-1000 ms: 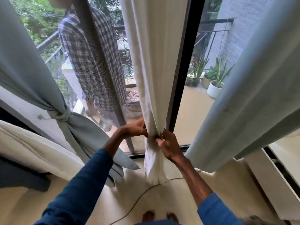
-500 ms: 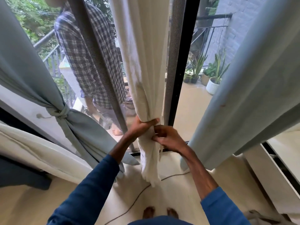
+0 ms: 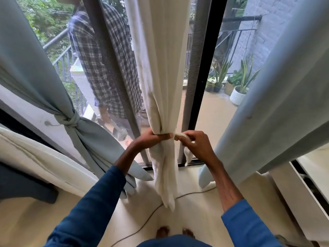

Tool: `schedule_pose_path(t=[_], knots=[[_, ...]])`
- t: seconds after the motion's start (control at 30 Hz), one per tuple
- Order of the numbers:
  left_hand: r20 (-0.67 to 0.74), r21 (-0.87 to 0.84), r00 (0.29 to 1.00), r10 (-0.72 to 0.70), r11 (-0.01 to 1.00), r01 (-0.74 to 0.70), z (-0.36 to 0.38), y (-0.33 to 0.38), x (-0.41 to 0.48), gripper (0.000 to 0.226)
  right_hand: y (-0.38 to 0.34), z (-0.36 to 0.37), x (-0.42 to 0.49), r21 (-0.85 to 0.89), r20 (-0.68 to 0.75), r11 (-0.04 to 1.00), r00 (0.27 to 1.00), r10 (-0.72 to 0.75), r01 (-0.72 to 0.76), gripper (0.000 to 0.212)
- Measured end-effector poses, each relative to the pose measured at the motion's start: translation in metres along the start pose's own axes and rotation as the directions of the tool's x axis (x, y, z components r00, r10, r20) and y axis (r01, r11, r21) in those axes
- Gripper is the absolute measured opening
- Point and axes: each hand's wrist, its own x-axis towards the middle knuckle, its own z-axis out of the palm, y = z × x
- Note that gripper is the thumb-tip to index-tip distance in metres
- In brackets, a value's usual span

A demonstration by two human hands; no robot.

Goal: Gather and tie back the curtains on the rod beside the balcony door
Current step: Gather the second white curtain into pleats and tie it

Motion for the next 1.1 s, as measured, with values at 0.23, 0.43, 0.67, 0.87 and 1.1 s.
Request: schedule_pose_path(t=[0.23,0.43,0.67,0.87,1.1], knots=[[-0.339,0.502,0.937,-0.087,0.825,0.258,0.000,0.004,0.024,0.085,-0.008,0.002,-0.004,-0.063,0.148,0.981,0.971,0.190,-0.183,0.031],[-0.396,0.743,0.881,-0.258,0.474,0.472,0.018,0.037,0.035,0.087,-0.041,0.051,-0.031,-0.217,0.409,0.975,0.911,0.049,0.044,0.028],[-0.171,-0.033,0.901,-0.399,0.916,0.400,0.040,0.027,0.034,0.057,-0.057,0.070,-0.026,-0.173,0.459,0.985,0.883,0.095,-0.016,0.027],[-0.144,0.057,0.977,-0.158,0.984,0.168,0.029,0.022,0.007,0.030,-0.017,0.029,-0.014,-0.150,0.250,0.932,0.900,0.358,-0.329,0.043],[0.191,0.559,0.966,-0.177,0.828,0.042,0.014,0.001,-0.001,0.018,-0.012,0.033,0.001,-0.002,0.148,0.980,0.969,0.198,-0.200,0.080]])
